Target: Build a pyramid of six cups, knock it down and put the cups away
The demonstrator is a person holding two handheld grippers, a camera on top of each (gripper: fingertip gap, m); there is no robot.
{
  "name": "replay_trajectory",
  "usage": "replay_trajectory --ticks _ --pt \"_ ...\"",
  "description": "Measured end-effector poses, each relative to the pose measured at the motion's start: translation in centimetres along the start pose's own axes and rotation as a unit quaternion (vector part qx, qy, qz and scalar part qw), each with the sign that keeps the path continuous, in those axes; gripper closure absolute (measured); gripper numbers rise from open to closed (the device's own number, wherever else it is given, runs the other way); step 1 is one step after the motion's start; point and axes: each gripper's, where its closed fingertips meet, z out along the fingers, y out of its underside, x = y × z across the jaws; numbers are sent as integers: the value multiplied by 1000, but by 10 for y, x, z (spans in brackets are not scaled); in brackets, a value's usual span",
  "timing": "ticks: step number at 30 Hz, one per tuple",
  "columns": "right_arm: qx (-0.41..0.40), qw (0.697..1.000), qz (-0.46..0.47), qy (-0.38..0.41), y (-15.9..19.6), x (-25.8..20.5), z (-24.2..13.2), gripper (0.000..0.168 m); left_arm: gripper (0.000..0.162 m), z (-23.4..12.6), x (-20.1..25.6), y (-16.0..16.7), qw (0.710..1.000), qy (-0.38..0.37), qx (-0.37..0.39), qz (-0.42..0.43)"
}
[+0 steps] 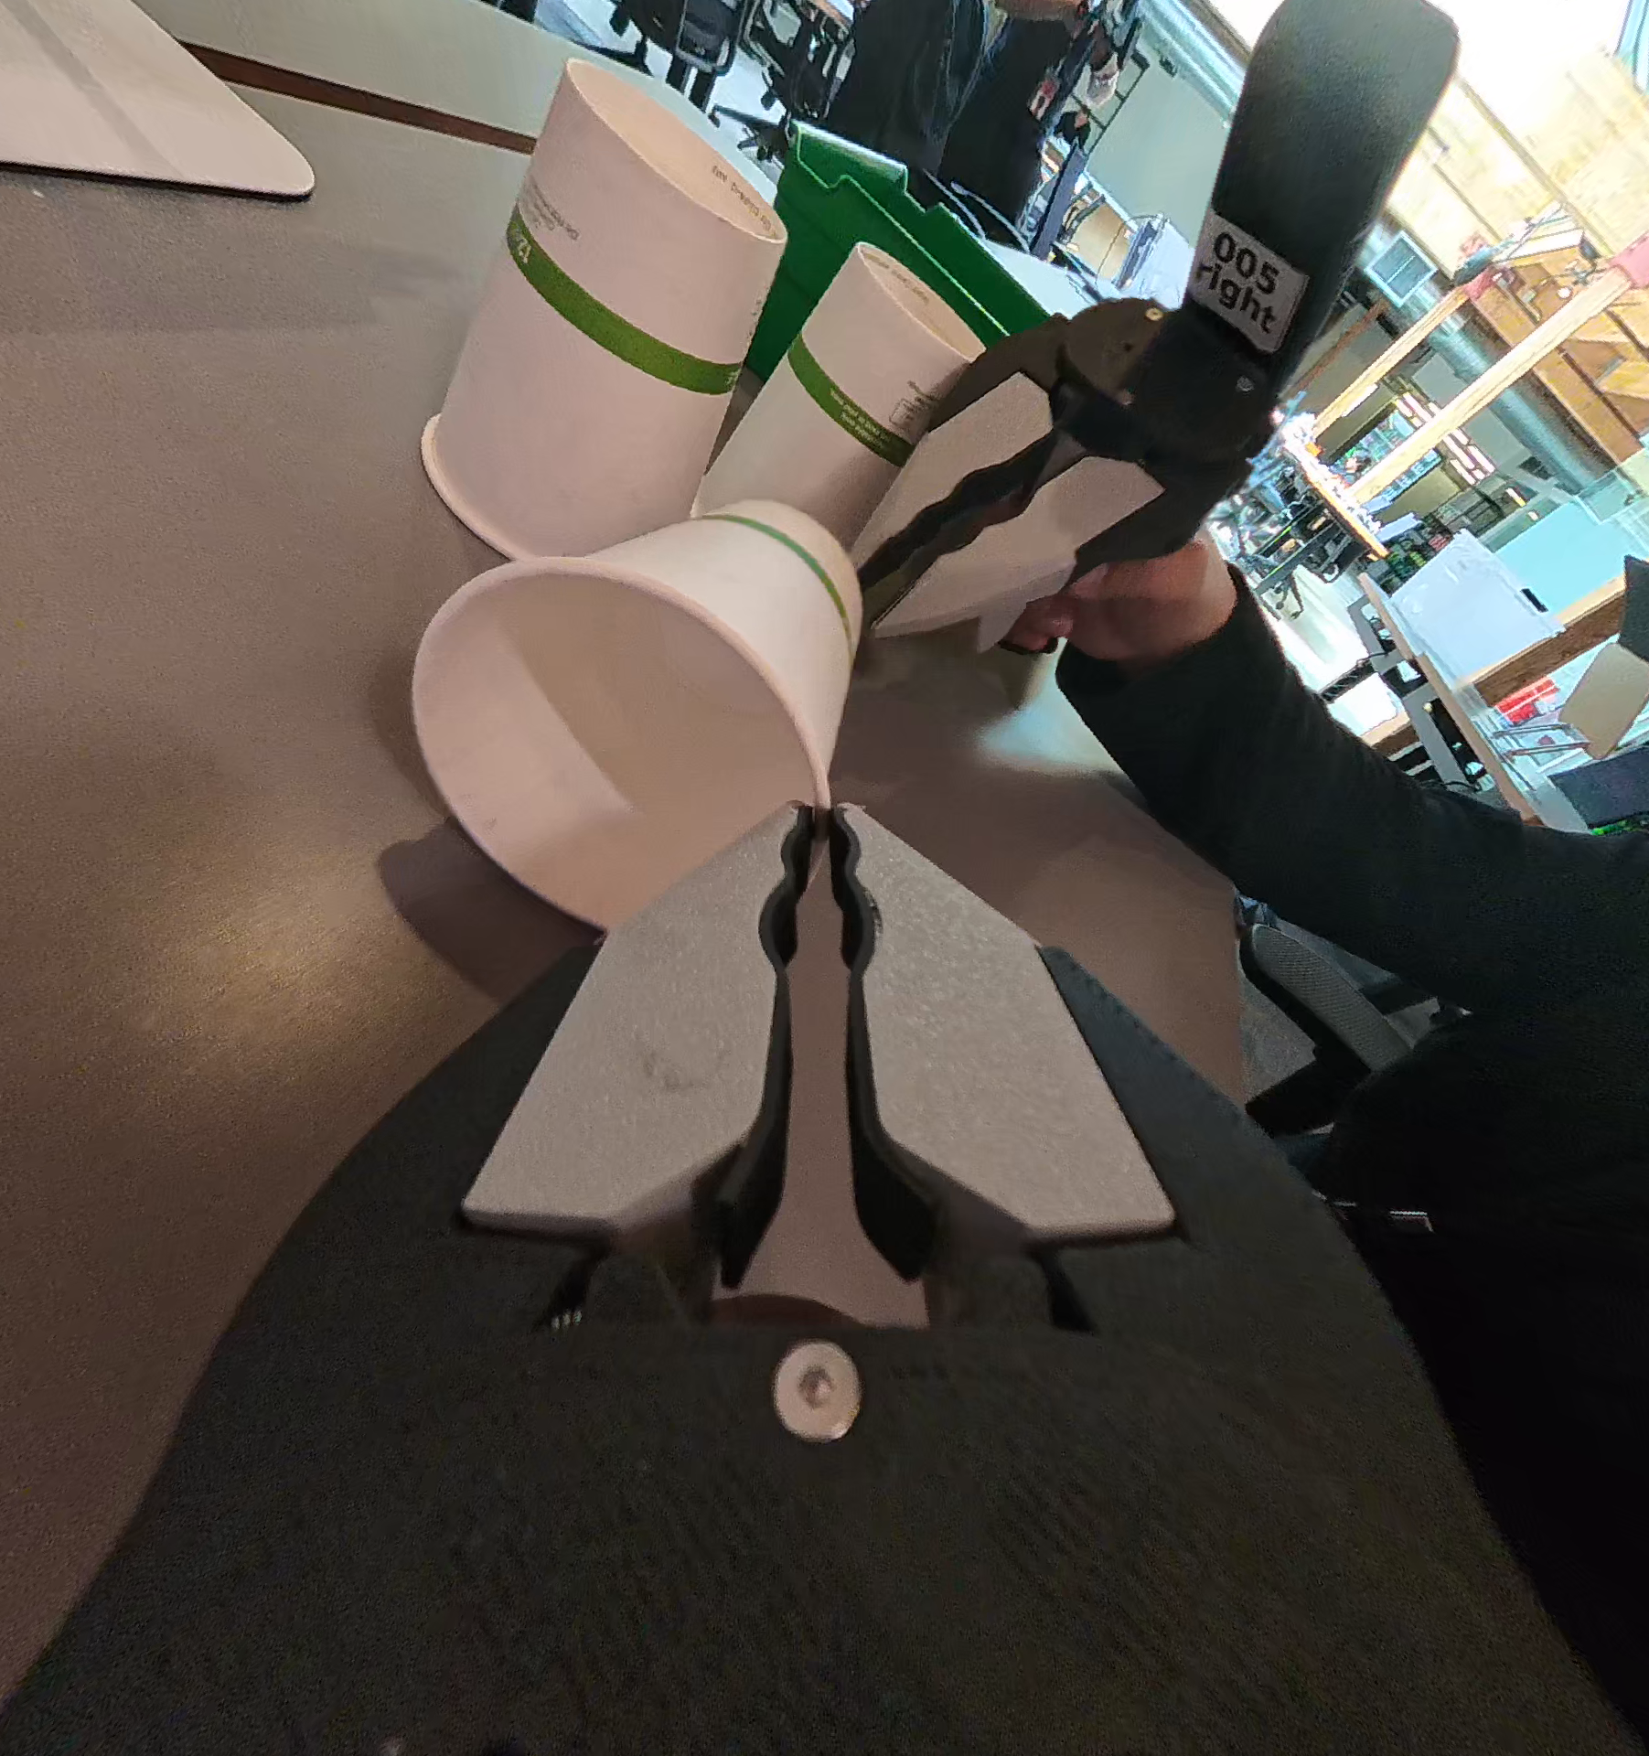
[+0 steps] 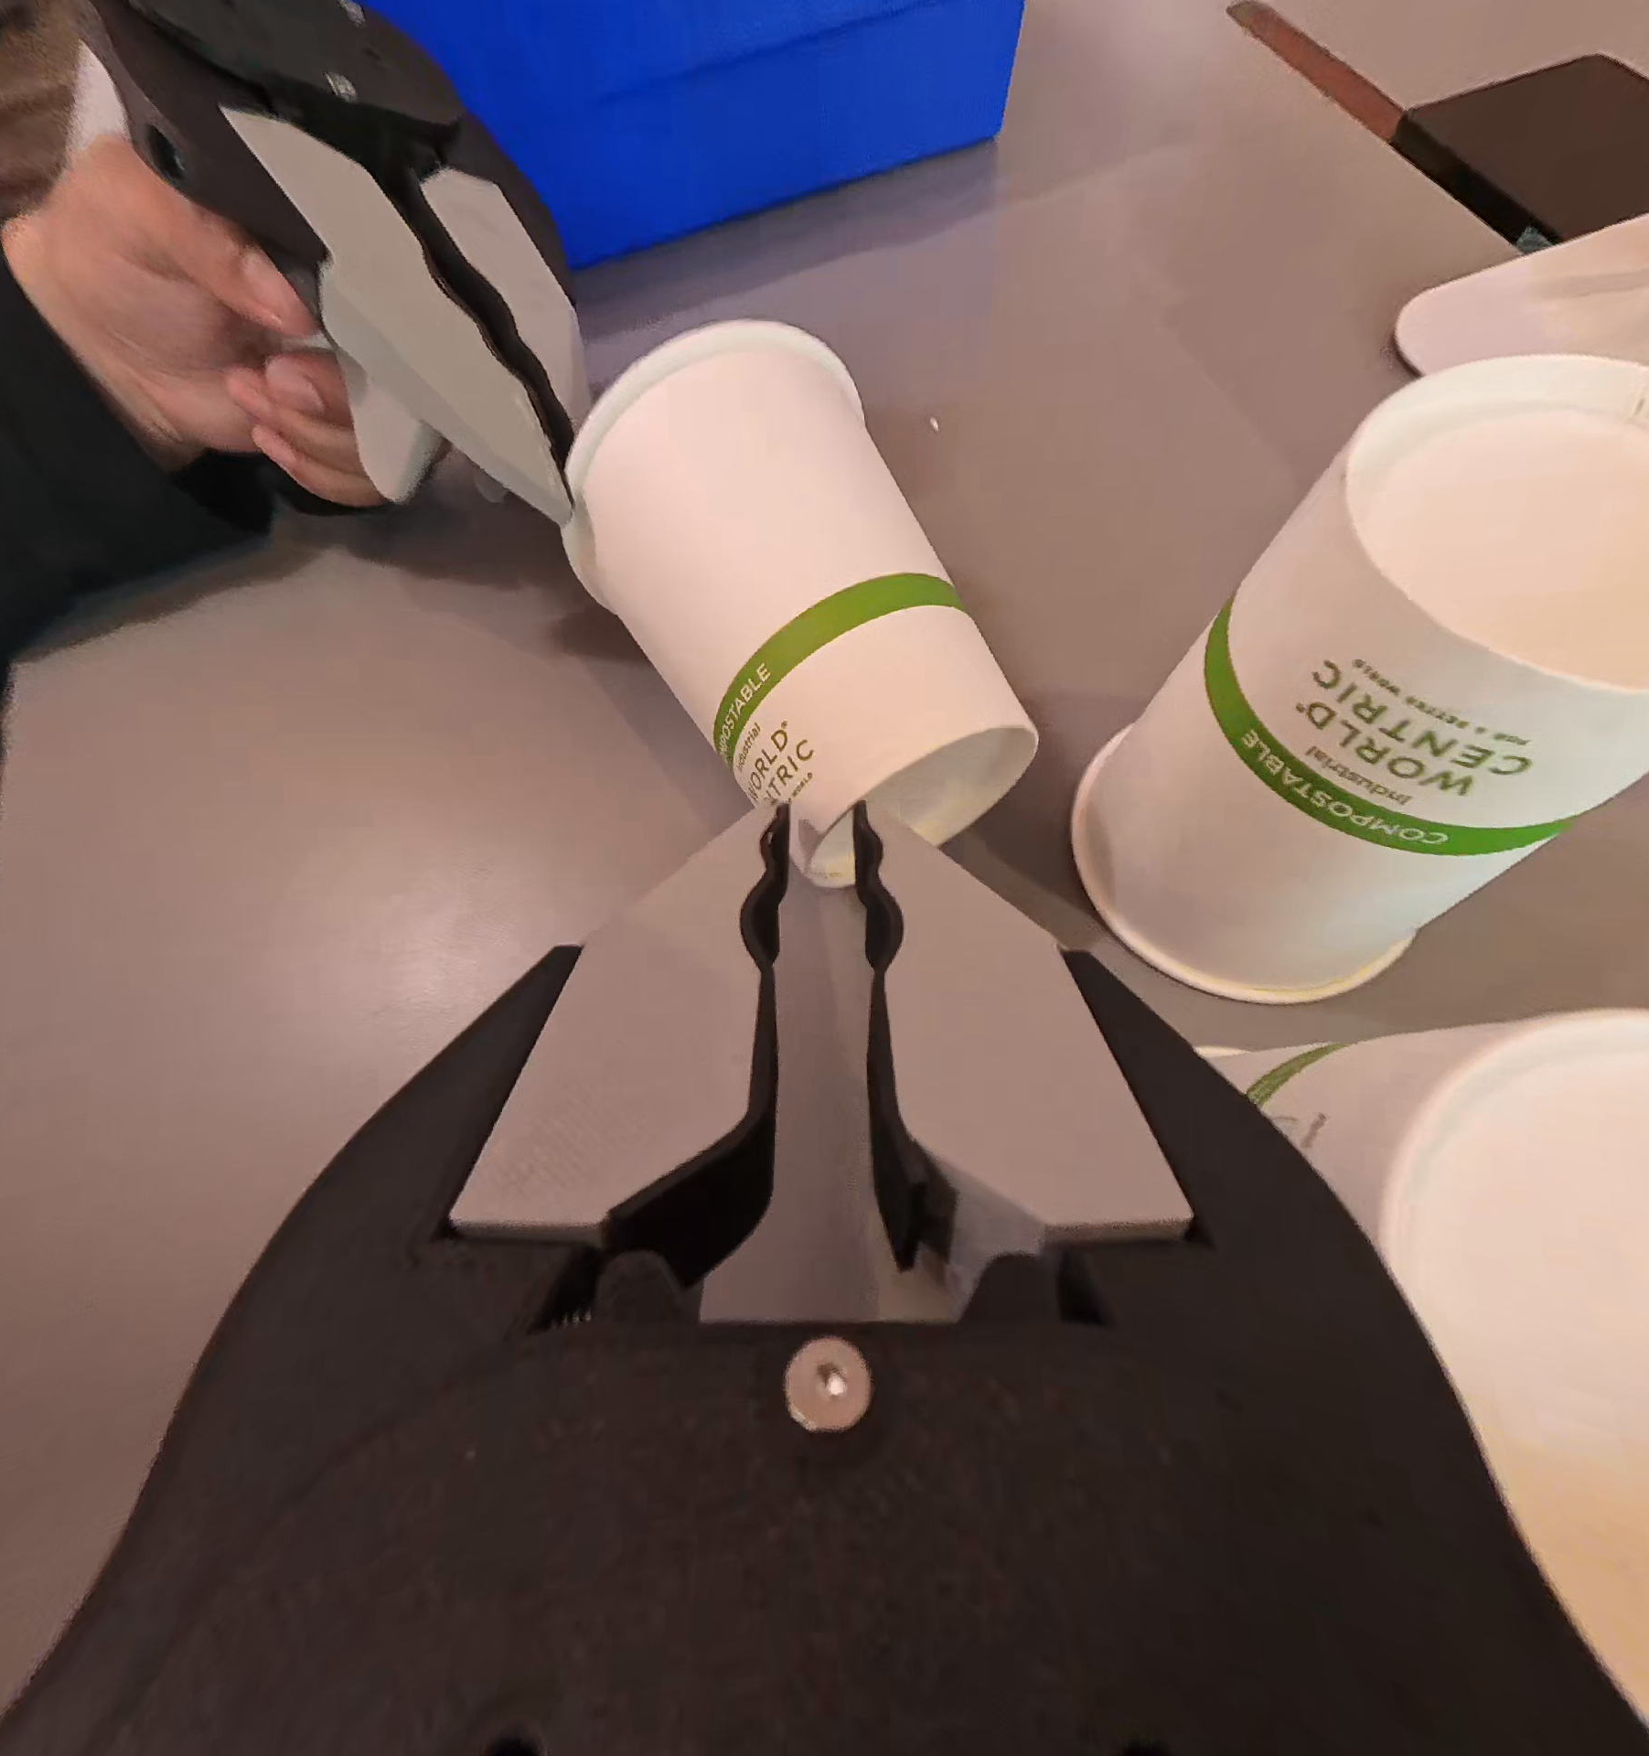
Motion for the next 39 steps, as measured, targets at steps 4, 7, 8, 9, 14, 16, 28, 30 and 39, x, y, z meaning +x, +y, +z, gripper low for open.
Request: replay_trajectory --ticks 4,7,8,9,14,16,28,30,39 --pt "67 996 46 -46 -20 -5 -12 165 161 -1 -2 1 1000 -3 0 -7" --pt "97 992 53 -54 -32 -8 -18 164 161 6 -3 8 1000 -12 -18 -4" --pt "100 992 52 -57 -34 -10 -18 163 161 9 -4 11 1000 -17 -26 -2" --pt "104 992 51 -53 -36 -10 -18 162 160 12 -5 15 999 -23 -36 1" --pt "129 991 36 -33 -52 -18 -13 156 160 23 -8 28 995 -60 -78 31" --pt "133 991 20 -14 -57 -18 -10 150 159 25 -10 30 993 -72 -85 35" --pt "116 991 -49 43 -73 -21 11 155 146 15 -42 42 978 -170 -120 0" --pt "119 991 -53 40 -77 -22 16 155 143 10 -40 44 980 -155 -121 -20" --pt "127 989 -47 55 -88 -18 18 144 140 -3 -21 59 979 -113 -168 -8"
